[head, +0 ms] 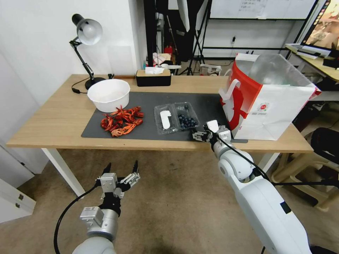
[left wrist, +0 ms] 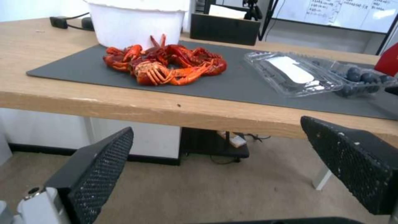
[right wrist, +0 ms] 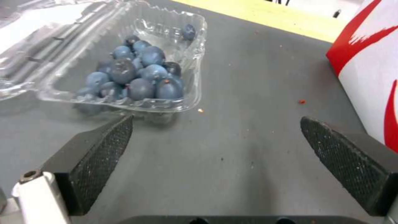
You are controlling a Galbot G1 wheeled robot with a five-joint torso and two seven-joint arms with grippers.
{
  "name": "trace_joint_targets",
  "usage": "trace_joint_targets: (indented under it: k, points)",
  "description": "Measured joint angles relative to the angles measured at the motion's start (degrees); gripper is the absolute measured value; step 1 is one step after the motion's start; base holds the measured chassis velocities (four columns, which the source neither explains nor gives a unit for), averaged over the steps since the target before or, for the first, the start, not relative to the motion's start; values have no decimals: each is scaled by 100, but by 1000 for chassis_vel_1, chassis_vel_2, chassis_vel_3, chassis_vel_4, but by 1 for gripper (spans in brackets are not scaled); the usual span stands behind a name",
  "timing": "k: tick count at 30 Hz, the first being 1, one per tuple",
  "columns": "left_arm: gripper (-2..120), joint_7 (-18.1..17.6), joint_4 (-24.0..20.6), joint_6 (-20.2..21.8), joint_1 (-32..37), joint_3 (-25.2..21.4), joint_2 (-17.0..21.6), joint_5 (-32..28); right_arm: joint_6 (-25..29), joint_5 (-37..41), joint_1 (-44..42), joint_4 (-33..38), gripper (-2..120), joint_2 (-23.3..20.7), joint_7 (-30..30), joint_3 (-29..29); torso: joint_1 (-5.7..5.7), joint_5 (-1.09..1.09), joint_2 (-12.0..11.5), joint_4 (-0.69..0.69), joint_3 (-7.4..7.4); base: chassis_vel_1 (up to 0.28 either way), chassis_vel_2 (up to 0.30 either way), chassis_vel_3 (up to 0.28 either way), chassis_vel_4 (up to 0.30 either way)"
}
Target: Close the takeout container lid, then place the container into the takeout bag.
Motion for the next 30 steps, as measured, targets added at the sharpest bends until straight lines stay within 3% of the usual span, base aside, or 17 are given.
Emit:
trace_joint_targets:
  k: [5, 13, 15, 17, 20, 21, 24, 30]
  points:
    - [100, -3, -52, -3, 14, 1, -5, 0, 102, 51, -299, 451, 100, -87, -29, 105, 0, 0, 0, 1, 0, 0, 0, 0, 0]
    - [100, 4, -149, -39, 65, -6, 2, -6, 1209, 243, -1227, 1254, 100, -179, -159, 637, 0, 2, 0, 0, -1, 0, 0, 0, 0]
    - [100, 12, -166, -55, 76, -2, 3, -6, 1903, 302, -1654, 1451, 100, -184, -258, 926, 0, 0, 0, 0, -1, 0, 0, 0, 0]
    - [100, 16, -172, -63, 80, 0, 5, -7, 2119, 316, -1832, 1534, 100, -184, -282, 1036, 0, 0, 0, 0, -1, 0, 0, 0, 0]
    - [100, 35, -180, -87, 84, 7, 20, -22, 3037, 346, -2565, 1817, 100, -166, -355, 1386, 0, -1, 0, 0, -1, 0, 0, 0, 0]
    - [100, 35, -180, -87, 84, 7, 20, -22, 3037, 346, -2565, 1817, 100, -166, -355, 1386, 0, -1, 0, 0, -1, 0, 0, 0, 0]
    - [100, 50, -181, -112, 83, 28, 52, -43, 4188, 273, -3322, 1840, 100, 17, -523, 1666, 0, 1, 0, 1, -1, 0, 0, 0, 0]
    - [100, 67, -182, -132, 78, 84, 91, -56, 5083, 296, -4188, 1677, 100, 380, -862, 1948, -1, 0, 0, -1, 0, 0, 0, 0, 0]
